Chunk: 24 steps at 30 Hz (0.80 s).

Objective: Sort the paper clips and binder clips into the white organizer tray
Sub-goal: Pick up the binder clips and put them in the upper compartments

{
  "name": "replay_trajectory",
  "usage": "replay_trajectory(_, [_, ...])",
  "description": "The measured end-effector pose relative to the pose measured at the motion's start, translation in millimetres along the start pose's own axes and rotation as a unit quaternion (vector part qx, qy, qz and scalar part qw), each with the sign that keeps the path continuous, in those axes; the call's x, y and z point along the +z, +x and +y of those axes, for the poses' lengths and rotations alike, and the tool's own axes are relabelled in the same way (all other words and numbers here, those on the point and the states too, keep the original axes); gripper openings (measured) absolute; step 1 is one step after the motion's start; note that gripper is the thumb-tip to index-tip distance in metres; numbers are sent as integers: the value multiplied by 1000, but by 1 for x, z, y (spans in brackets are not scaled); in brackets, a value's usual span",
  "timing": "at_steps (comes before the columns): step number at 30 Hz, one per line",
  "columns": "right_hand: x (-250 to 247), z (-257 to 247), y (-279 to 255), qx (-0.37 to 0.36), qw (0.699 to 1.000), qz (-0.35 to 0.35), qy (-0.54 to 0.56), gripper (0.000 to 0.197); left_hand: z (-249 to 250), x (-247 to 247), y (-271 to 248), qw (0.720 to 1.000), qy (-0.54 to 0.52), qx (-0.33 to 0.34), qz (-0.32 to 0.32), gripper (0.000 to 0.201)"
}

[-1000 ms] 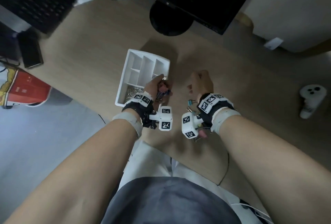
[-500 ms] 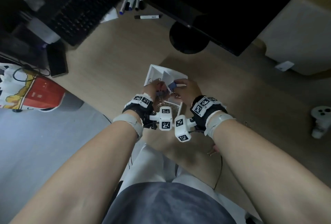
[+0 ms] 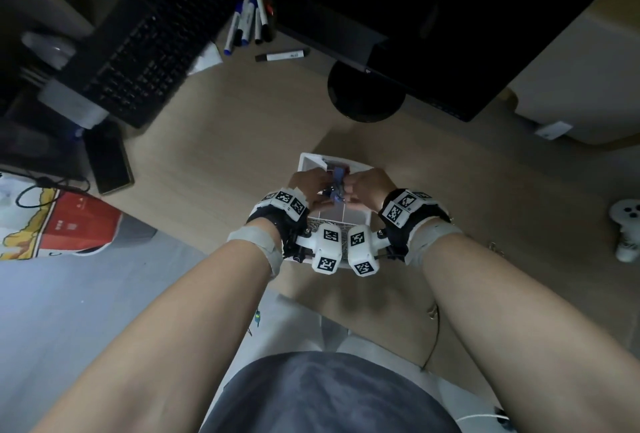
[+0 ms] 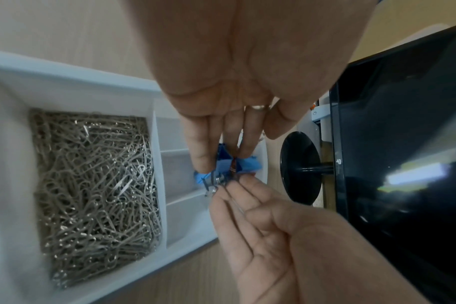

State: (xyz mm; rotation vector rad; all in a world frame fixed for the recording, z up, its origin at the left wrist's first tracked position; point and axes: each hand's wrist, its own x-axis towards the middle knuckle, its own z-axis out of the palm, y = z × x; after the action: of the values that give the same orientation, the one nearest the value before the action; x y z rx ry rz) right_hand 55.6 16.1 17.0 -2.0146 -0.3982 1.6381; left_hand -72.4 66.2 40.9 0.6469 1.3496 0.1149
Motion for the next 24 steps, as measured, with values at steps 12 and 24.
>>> replay_trajectory(12, [-56, 49, -32, 3, 997, 63, 50, 20, -19, 10, -25, 999, 8, -18, -40, 32])
replay_trajectory(24, [-159, 137, -75, -16, 991, 129, 2, 24, -48, 101, -42, 951, 244, 91, 166, 47])
